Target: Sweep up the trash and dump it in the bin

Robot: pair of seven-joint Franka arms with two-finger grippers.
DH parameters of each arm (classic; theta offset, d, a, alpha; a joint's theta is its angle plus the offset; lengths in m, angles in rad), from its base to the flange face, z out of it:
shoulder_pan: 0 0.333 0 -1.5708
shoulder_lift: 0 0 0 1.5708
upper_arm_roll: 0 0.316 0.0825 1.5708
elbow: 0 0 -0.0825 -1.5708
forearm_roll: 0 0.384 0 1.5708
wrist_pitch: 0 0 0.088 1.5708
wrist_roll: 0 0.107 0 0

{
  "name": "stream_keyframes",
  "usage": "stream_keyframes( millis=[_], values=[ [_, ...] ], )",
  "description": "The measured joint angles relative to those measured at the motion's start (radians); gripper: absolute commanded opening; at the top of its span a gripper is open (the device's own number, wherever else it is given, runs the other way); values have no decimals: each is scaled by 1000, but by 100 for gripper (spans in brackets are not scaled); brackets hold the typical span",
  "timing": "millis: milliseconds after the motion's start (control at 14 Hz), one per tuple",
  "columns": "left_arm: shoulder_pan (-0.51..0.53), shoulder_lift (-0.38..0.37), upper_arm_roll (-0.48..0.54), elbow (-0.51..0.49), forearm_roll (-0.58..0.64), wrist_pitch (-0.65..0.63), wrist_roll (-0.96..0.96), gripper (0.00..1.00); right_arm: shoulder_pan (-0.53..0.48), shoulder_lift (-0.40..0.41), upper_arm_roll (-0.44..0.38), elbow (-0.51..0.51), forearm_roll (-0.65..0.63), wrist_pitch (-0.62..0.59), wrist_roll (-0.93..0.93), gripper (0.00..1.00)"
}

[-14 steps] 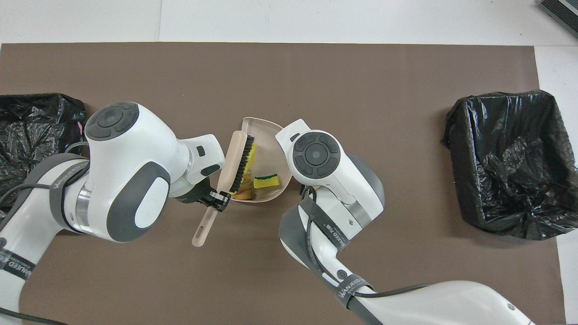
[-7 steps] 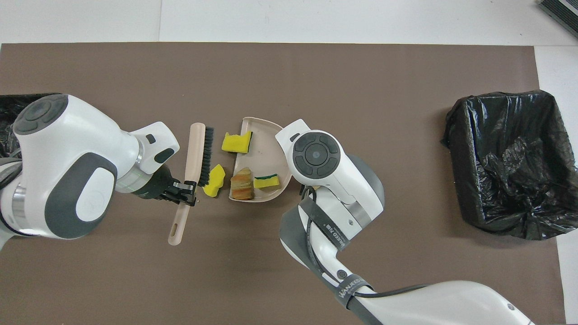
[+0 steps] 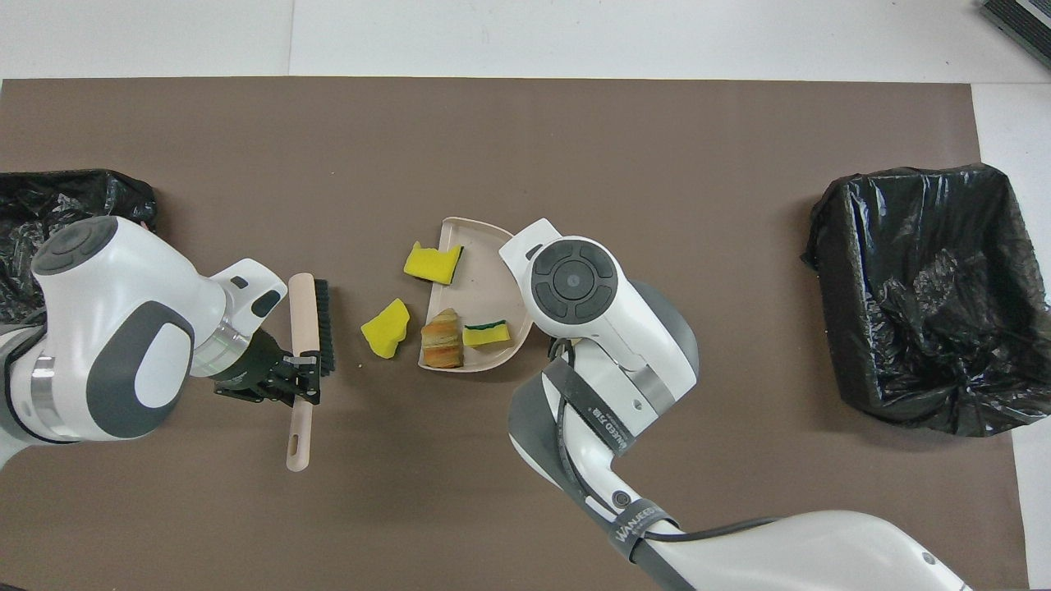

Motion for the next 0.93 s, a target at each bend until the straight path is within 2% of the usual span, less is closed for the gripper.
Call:
stream_keyframes(
  millis=[215,501,931],
  values=[
    [-60,10,-3,2,-2,78,11,0,2,-3,0,0,0,-3,2,0],
    [-132,44,-4,76,-3,122,110,0,2,-3,0,0,1,-3,13,0],
    [-161,68,5,110,-5,84,88,0,1,-3,0,-3,3,-12,23,0]
  ],
)
